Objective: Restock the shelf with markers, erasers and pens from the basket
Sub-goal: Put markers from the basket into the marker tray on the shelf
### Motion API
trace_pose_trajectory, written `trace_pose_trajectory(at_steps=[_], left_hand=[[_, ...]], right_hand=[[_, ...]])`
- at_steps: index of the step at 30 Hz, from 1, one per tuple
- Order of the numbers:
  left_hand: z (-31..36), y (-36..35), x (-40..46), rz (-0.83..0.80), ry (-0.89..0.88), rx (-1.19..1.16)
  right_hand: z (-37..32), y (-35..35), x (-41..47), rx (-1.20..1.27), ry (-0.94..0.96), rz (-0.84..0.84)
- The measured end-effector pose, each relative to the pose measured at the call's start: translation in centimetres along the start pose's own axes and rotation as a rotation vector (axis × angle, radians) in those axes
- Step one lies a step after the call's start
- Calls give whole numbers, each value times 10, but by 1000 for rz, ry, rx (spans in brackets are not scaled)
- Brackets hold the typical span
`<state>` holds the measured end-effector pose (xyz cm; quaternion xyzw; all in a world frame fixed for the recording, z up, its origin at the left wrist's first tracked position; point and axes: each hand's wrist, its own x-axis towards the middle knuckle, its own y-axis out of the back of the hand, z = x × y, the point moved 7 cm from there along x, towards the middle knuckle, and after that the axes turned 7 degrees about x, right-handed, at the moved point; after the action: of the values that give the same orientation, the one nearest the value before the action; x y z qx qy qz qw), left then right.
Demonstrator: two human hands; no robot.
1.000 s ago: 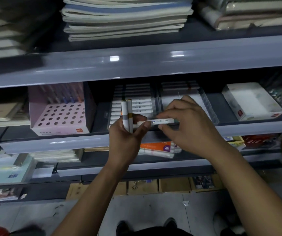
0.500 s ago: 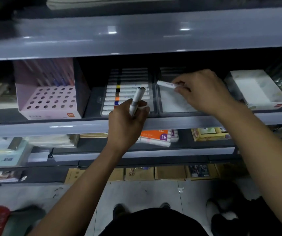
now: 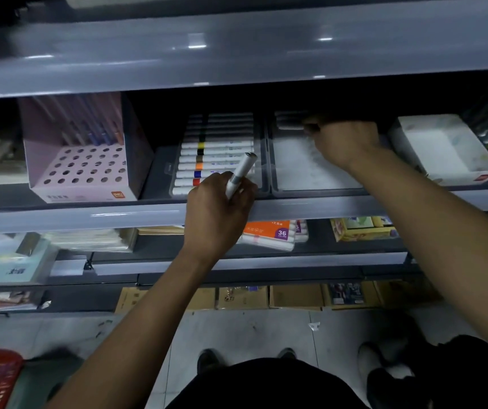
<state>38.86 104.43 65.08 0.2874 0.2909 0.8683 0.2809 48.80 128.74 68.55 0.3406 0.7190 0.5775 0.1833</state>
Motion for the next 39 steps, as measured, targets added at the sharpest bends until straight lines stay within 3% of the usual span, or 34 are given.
trace_pose_trajectory(at_steps=[9, 20, 24, 28, 30, 34, 39], left_hand=[[0, 1, -1, 2, 0, 1], [5, -2, -5, -70, 37, -90], [4, -7, -14, -180, 202, -570], [15, -11, -17, -257, 207, -755], [19, -12, -18, -279, 194, -787], [25, -16, -19, -316, 164, -751], [35, -16, -22, -324, 85, -655]], right_hand=[[1, -3, -12, -99, 14, 154], [-6, -3, -29, -119, 42, 62], [-1, 4, -43, 98, 34, 147], [-18, 17, -77, 472, 141, 378], [-33, 16, -89, 650, 208, 342], [-66, 7, -105, 866, 240, 110], [-70, -1, -107, 1039, 148, 50]])
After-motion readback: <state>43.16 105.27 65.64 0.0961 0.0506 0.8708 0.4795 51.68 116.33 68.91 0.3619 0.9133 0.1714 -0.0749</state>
